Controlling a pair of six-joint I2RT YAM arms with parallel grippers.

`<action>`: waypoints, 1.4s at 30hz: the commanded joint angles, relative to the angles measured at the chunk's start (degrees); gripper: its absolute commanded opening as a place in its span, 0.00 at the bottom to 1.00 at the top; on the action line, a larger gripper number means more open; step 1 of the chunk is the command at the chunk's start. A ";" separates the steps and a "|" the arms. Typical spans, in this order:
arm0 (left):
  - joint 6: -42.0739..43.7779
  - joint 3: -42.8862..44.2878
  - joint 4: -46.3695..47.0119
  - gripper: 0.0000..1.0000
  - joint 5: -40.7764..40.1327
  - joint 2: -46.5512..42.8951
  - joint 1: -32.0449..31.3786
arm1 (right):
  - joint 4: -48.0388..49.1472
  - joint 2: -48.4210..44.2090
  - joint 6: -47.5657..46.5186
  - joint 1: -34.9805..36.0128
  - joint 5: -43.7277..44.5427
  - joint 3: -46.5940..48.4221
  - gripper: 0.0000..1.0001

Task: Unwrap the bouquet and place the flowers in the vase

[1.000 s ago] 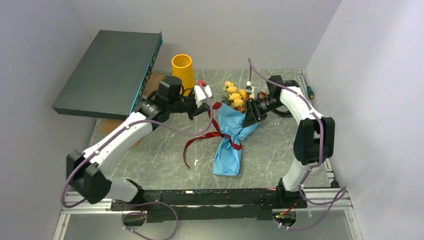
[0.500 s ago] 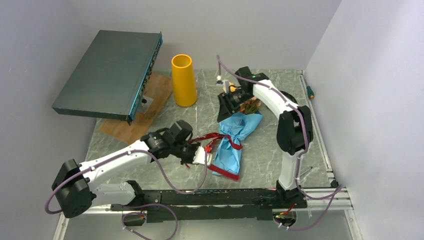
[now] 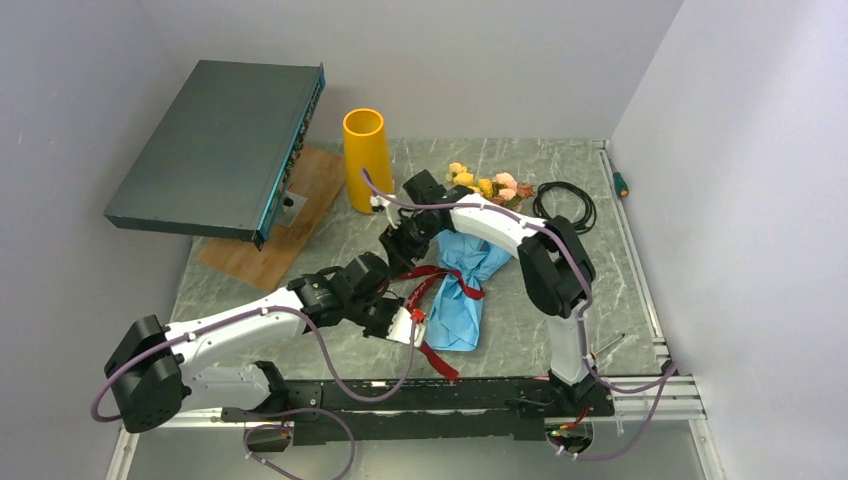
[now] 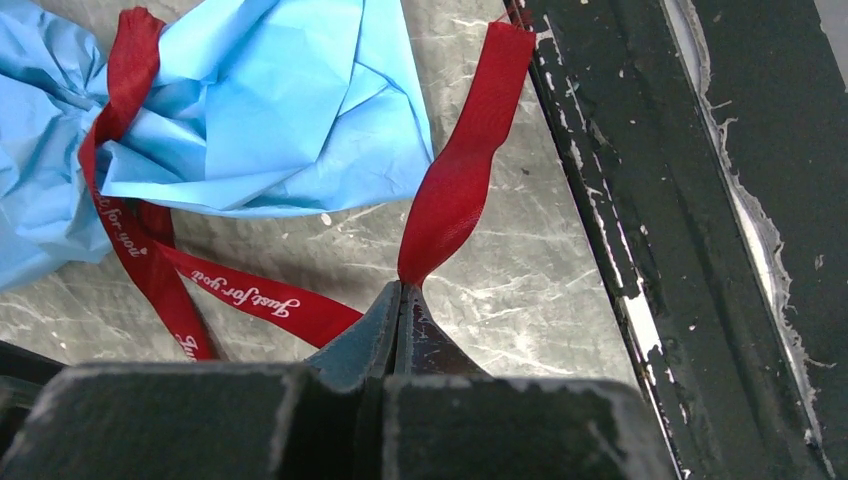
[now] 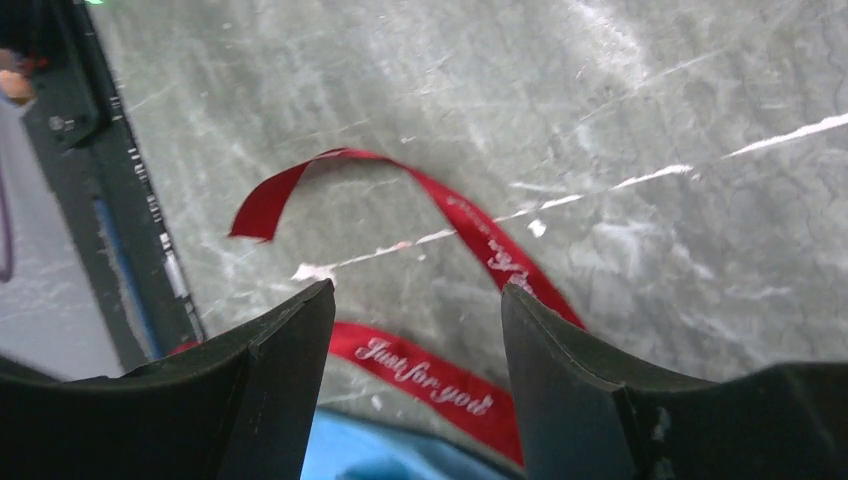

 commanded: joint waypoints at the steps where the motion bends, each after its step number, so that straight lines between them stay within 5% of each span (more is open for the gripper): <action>1: -3.85 1.13 2.37 0.00 0.73 1.09 -0.29 | 7.90 3.04 0.40 1.26 5.72 0.59 0.67; 9: -5.29 1.01 2.47 0.00 0.61 1.18 -0.25 | 9.19 5.82 -3.45 3.65 11.22 -1.43 0.72; 14: -5.62 0.95 2.37 0.00 -0.10 1.27 -0.24 | 9.18 5.29 -6.10 3.73 13.50 -5.66 0.62; 16: -7.32 0.59 3.42 0.00 -1.65 1.62 -0.23 | 9.63 4.21 -6.82 3.71 14.42 -7.40 0.46; 19: -9.99 0.72 4.49 0.00 -2.44 2.50 1.19 | 9.02 1.96 -7.38 3.18 14.41 -8.10 0.01; 32: -13.34 2.72 7.05 0.00 -1.08 5.54 7.38 | 5.08 -13.99 4.81 -14.89 -6.84 -2.11 0.00; 42: -17.84 5.65 7.92 0.00 -0.31 7.54 12.65 | 1.48 -25.85 8.24 -24.44 -11.14 -2.36 0.00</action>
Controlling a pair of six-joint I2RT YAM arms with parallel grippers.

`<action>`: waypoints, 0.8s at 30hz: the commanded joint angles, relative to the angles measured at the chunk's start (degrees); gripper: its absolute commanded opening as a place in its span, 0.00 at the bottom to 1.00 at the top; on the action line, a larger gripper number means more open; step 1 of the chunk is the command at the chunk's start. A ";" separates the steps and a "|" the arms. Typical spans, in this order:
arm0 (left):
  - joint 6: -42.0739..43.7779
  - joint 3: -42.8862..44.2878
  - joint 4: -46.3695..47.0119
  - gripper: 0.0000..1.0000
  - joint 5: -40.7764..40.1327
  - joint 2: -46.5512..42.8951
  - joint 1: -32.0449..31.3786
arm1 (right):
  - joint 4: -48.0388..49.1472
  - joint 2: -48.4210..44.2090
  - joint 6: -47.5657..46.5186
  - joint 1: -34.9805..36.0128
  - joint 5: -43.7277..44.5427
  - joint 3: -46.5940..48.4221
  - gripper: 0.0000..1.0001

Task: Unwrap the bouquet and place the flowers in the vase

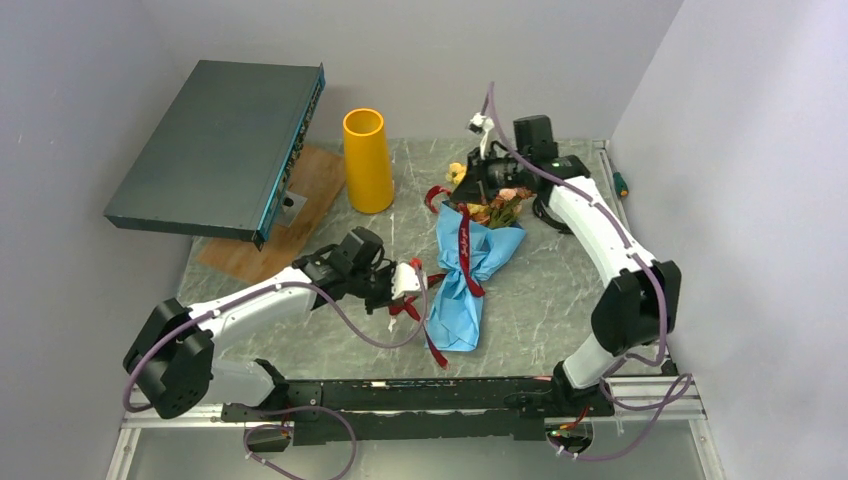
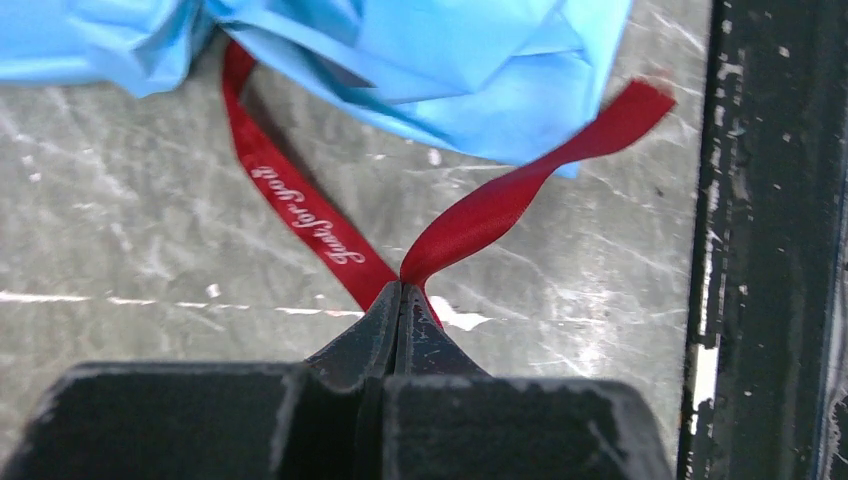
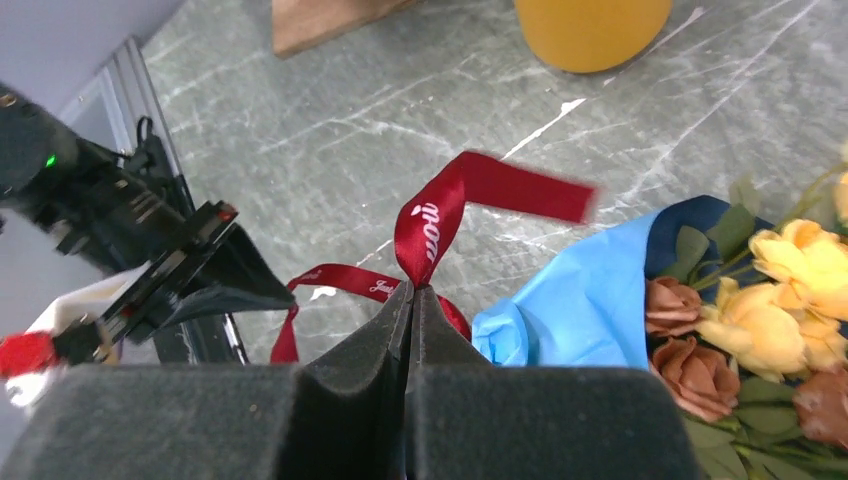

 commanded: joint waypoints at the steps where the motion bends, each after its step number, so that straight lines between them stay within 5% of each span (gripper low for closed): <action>1: -5.04 4.56 2.01 0.00 1.73 -0.17 3.86 | -4.41 -5.52 1.54 -5.20 -4.29 0.90 0.00; 11: -15.63 9.73 7.06 0.01 2.43 7.14 14.31 | -7.19 -14.78 3.57 -17.35 -6.95 -1.63 0.00; 13: -16.46 11.72 8.85 0.44 2.58 8.28 14.45 | -6.88 -15.61 4.93 -17.88 -7.38 -0.59 0.00; 16: -19.42 14.92 14.92 0.78 6.68 9.07 13.82 | -5.70 -16.72 7.53 -19.87 -7.83 0.54 0.00; 24: -22.46 31.99 10.87 0.81 12.15 21.95 8.84 | -1.72 -19.21 10.38 -20.70 -6.30 -3.37 0.00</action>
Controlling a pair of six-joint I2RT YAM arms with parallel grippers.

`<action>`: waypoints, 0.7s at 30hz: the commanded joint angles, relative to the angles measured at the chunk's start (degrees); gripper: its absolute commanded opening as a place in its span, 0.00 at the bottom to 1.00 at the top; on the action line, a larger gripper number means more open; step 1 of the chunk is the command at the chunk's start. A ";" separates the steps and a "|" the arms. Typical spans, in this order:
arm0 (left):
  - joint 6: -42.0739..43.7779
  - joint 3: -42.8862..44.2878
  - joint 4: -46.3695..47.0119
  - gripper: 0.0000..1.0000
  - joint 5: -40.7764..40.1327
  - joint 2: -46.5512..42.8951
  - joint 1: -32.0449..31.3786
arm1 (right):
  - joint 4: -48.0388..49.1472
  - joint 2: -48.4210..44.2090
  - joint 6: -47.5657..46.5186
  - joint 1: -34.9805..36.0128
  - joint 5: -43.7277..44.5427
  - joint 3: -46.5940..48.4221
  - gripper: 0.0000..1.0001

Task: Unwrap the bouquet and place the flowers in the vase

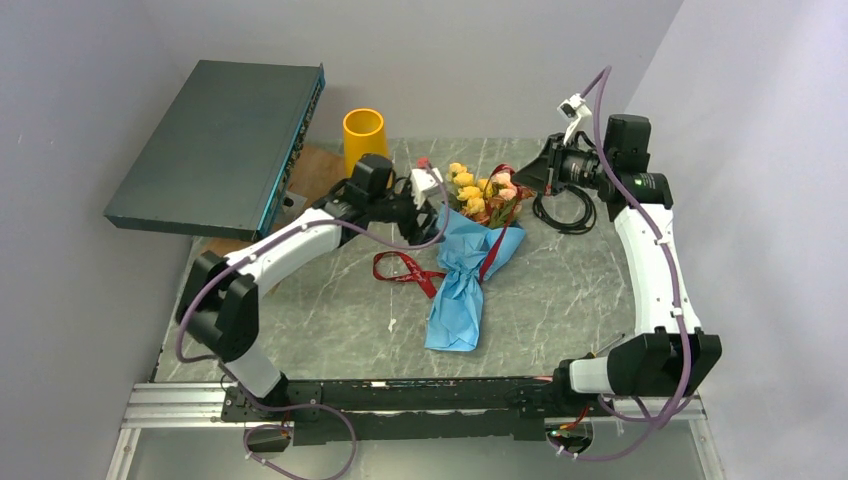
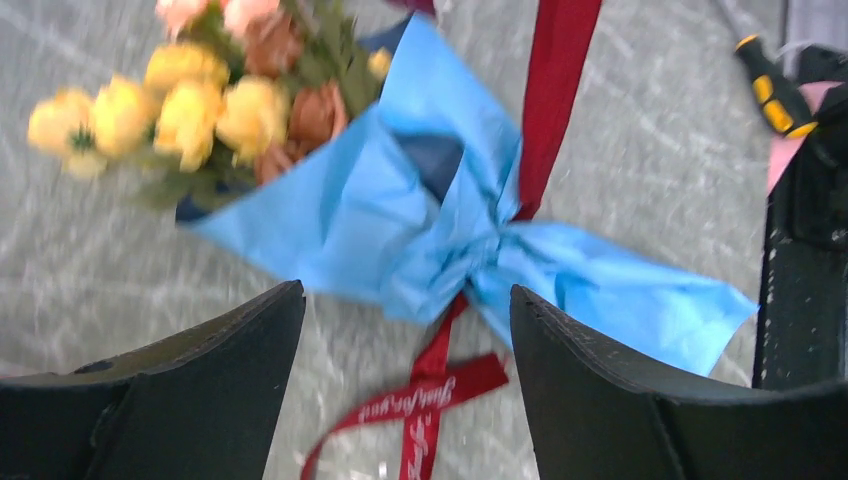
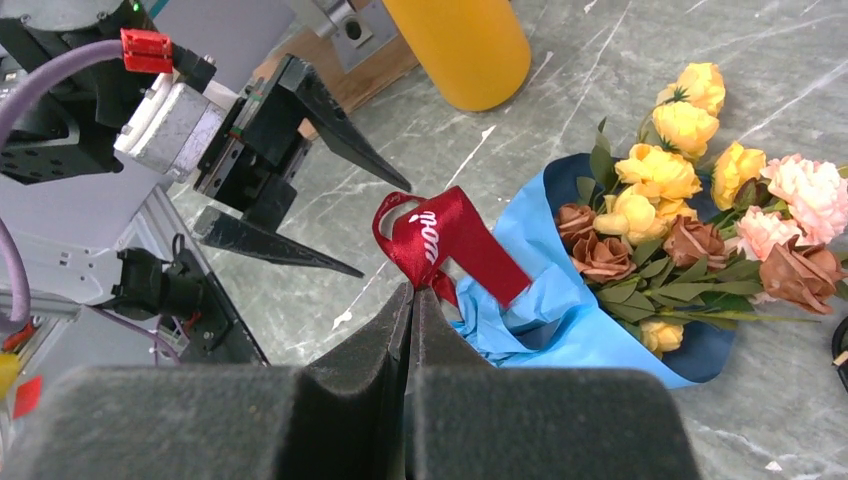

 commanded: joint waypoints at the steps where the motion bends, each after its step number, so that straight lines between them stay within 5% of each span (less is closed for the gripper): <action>1: 0.08 9.59 -4.81 0.81 6.13 6.08 -1.35 | 4.10 -3.26 1.99 -1.17 -0.06 -2.79 0.00; 8: 10.82 23.19 -23.54 0.83 9.56 13.06 -1.27 | -3.61 -0.32 -1.81 -2.37 -0.03 -4.87 0.00; 9: 11.97 24.16 -24.62 0.90 9.37 13.64 -1.39 | -4.62 0.69 -3.17 -2.37 0.18 -4.27 0.00; 21: 11.66 23.04 -23.48 0.99 4.67 11.60 2.63 | -5.95 9.66 -0.99 -2.71 4.77 15.50 0.00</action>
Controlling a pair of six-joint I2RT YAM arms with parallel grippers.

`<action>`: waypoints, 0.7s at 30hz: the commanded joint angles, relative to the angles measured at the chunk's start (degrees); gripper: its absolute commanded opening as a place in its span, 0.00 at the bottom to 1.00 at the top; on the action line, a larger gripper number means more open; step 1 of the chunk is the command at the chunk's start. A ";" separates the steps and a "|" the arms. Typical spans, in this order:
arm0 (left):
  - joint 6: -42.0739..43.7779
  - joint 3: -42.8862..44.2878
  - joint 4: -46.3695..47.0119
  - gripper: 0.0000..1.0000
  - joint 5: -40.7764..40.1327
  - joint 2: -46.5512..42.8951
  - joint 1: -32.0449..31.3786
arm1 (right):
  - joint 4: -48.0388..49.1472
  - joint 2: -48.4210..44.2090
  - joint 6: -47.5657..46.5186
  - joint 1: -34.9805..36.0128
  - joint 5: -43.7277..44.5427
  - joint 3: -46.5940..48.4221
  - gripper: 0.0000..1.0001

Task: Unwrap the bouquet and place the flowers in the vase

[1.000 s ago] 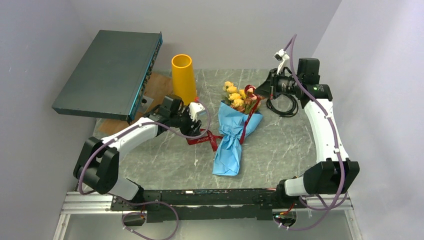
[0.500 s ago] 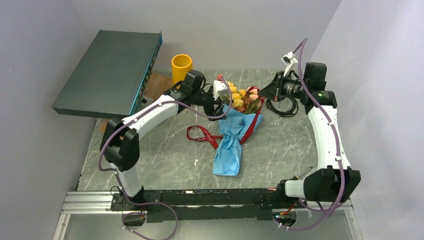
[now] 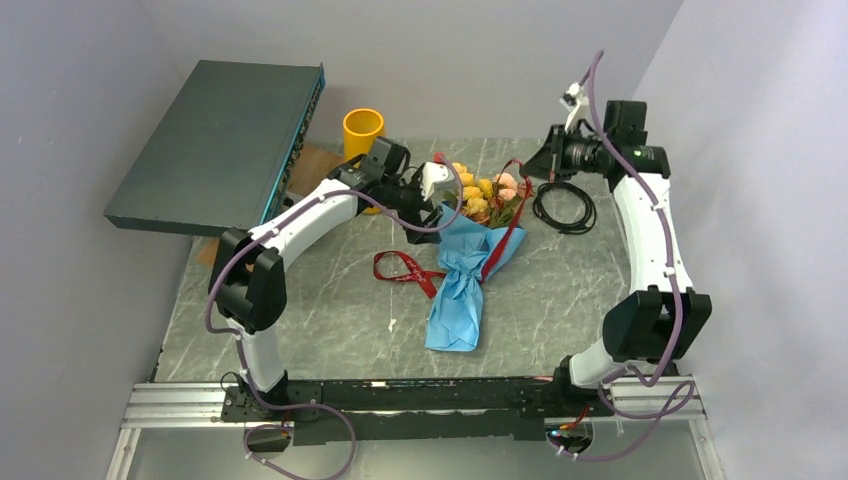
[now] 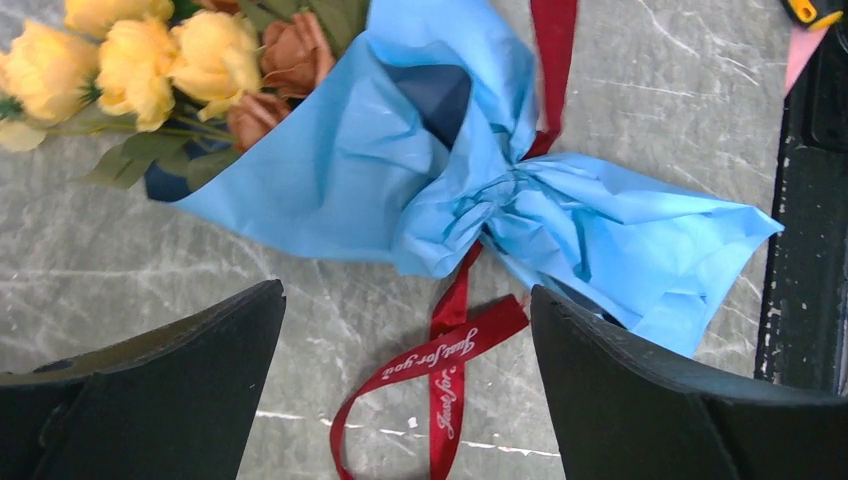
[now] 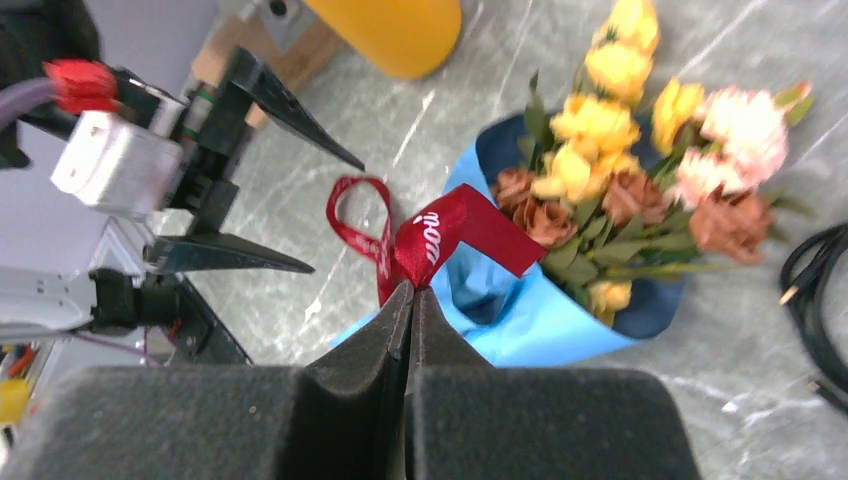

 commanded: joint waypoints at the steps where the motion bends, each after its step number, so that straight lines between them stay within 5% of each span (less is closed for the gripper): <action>1: -1.35 1.62 0.94 0.99 0.55 -2.36 3.23 | 3.46 0.10 4.11 -0.40 0.43 10.90 0.00; 10: -5.09 -12.00 15.27 0.99 0.21 -12.35 5.70 | 9.87 -0.71 11.69 -0.64 0.98 23.99 0.00; 16: -12.57 -13.67 24.64 0.99 7.82 -13.82 5.26 | 16.36 -5.09 14.65 -1.09 3.26 24.39 0.00; 21: -15.92 -12.73 30.94 0.99 6.38 -13.26 -0.24 | 18.50 -6.74 16.37 -1.28 3.56 25.53 0.00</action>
